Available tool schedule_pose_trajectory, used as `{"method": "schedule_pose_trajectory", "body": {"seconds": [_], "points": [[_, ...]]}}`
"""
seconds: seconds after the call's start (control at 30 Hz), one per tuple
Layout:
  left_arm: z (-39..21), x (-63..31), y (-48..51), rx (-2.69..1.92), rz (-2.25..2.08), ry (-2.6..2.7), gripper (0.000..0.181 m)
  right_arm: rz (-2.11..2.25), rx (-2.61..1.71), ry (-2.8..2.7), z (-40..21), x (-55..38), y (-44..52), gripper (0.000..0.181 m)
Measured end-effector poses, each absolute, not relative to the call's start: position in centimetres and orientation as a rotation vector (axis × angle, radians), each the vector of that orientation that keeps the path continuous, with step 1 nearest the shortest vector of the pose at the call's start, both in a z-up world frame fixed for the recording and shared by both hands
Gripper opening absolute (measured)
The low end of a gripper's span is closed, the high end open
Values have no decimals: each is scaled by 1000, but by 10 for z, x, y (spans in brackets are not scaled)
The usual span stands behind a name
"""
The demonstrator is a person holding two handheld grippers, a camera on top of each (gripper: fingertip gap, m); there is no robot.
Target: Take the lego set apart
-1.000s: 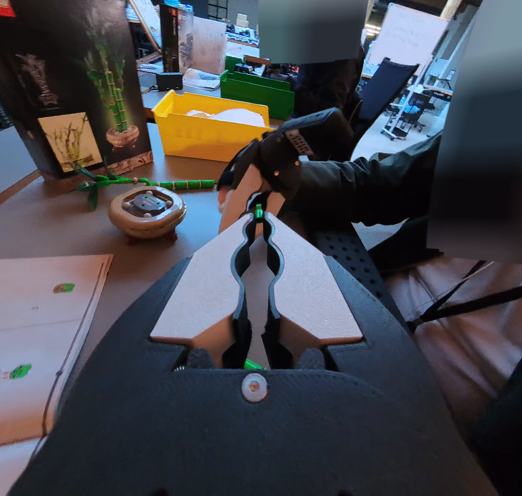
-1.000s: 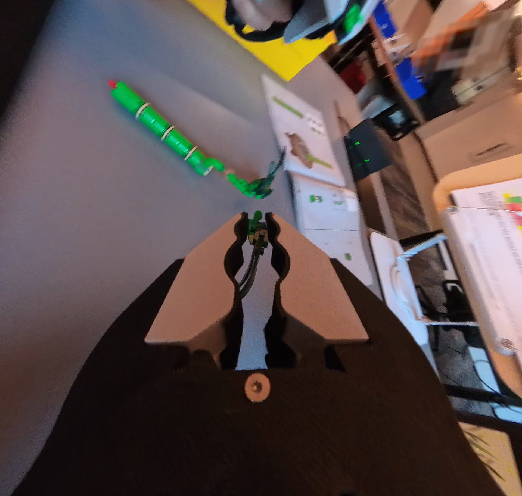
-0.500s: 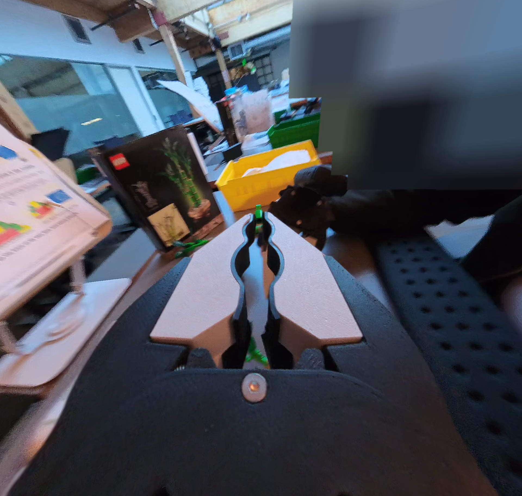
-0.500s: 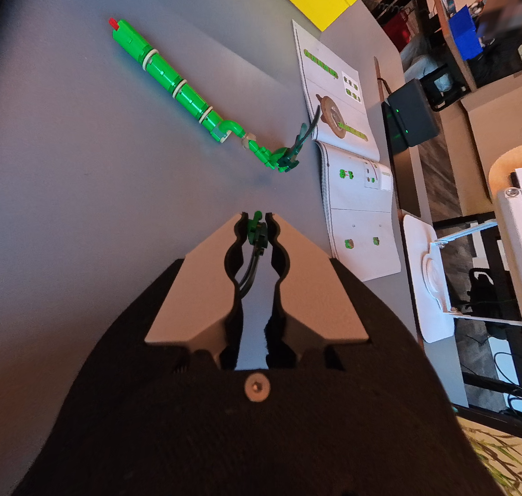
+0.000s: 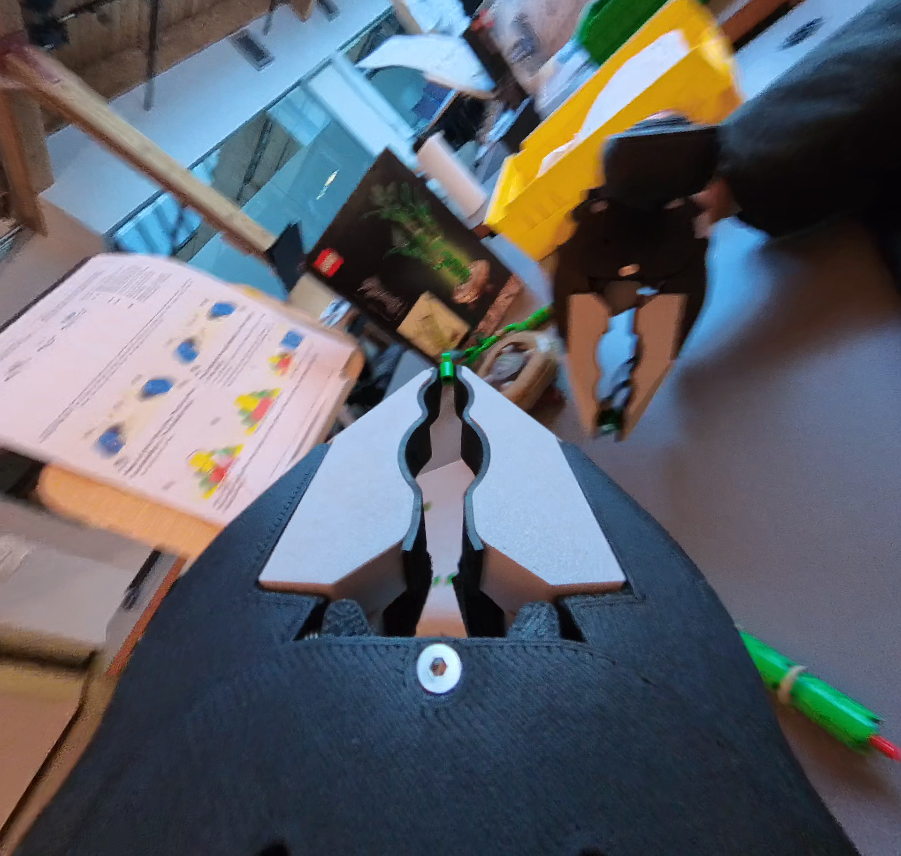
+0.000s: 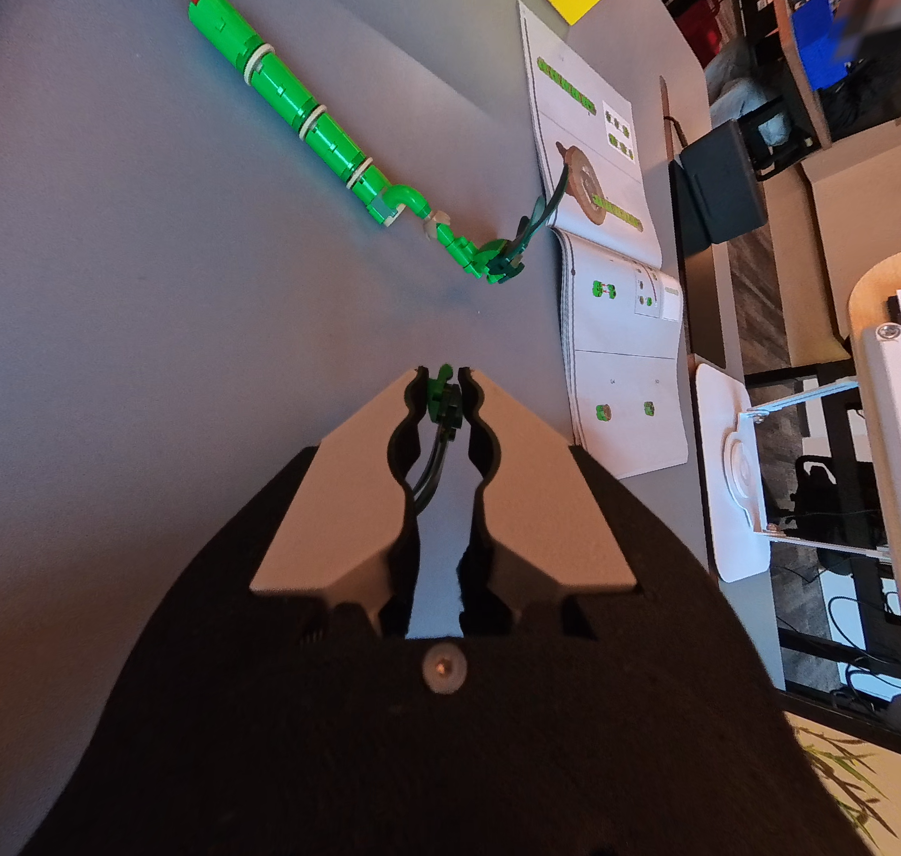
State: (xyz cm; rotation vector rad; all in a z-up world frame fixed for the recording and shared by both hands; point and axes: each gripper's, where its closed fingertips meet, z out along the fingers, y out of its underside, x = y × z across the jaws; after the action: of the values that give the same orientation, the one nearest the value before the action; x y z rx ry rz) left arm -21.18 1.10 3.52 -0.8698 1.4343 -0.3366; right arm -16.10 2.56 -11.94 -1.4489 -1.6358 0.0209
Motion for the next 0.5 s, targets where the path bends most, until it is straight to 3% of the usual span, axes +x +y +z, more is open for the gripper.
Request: {"method": "schedule_pose_trajectory", "body": {"seconds": [0.17,0.3,0.5], "points": [[115,-334,108,-1229,26,947,3,-6,-1465,-1649,-122,-158,27,12],[57,-462,134,-2150,118,743,3,15,-1484,-1659,-129,-158,28,12],[-26,-558,136,-2581,88,378,3,-6,-1506,-1670,-136,-154,30,12]]}}
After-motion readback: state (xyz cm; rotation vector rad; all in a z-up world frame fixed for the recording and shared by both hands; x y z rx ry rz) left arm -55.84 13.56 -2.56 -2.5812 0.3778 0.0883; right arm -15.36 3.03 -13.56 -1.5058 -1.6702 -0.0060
